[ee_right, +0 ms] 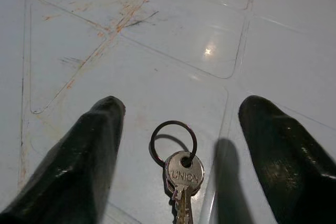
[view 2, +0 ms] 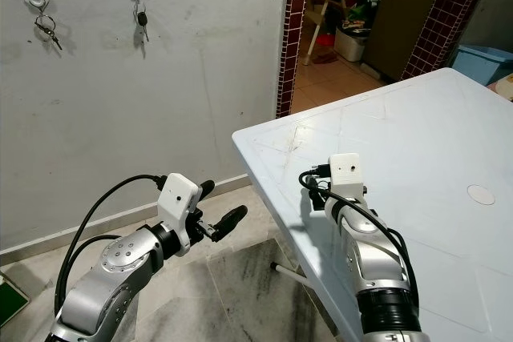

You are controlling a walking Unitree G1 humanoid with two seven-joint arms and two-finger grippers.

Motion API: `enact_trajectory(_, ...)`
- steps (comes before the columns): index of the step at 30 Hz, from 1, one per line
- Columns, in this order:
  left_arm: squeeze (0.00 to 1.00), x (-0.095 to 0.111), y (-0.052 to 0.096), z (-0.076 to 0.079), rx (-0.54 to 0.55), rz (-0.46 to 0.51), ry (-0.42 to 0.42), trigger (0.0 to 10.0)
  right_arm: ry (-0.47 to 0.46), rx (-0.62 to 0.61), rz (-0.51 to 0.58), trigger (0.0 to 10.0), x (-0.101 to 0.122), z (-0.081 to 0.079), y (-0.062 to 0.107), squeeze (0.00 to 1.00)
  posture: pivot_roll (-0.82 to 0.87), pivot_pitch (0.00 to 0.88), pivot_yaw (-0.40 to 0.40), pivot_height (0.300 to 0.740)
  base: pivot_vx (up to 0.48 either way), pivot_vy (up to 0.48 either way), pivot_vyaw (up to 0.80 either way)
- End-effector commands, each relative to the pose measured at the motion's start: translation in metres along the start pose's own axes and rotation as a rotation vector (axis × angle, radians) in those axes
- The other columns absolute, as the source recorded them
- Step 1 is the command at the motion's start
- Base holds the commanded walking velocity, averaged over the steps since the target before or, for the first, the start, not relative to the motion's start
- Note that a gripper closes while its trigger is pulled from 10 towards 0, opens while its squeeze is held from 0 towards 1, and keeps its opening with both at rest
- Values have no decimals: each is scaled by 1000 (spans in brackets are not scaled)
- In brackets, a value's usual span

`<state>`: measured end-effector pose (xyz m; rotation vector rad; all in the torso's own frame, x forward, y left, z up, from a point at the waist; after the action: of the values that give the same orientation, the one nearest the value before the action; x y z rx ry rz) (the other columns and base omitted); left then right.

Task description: Hang keys on a hook

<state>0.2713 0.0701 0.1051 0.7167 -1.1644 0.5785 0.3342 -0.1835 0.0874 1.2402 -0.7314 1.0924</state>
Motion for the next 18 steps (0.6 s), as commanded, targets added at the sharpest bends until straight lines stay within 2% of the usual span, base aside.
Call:
enact_trajectory(1,0,-1,-1,1,-6,-18,-10,10000,-9,-10,-26,10000,-5,4,-1,1000,-11,0,-3,740,0,0,0)
enact_trajectory(2,0,-1,-1,1,-6,-18,-10,10000,-6,-7,-39,10000,-7,6,-1,1000,-11,0,-4,740,0,0,0)
enact_trajectory(5,0,-1,-1,1,-6,-20,-10,10000,-16,10,-70,10000,-13,8,-2,0,-11,0,-4,740,0,0,0)
enact_trajectory(18,0,-2,-1,2,-12,-27,-9,10000,-62,17,-83,10000,-18,11,-3,0,-11,0,-2,740,0,0,0)
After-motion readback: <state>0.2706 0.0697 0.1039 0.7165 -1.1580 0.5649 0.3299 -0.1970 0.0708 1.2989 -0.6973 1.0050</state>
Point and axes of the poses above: a point about 5 cm out from each wrist's last joint towards the gripper, its own y axis pointing back from the gripper into the wrist, its own x axis along the axis of the wrist's last joint, z = x × y, the point moved 2 cm from there along -y, pointing out of the wrist towards the gripper, and after that the axes turned 9 degrees about y, right-handed, at the moved point
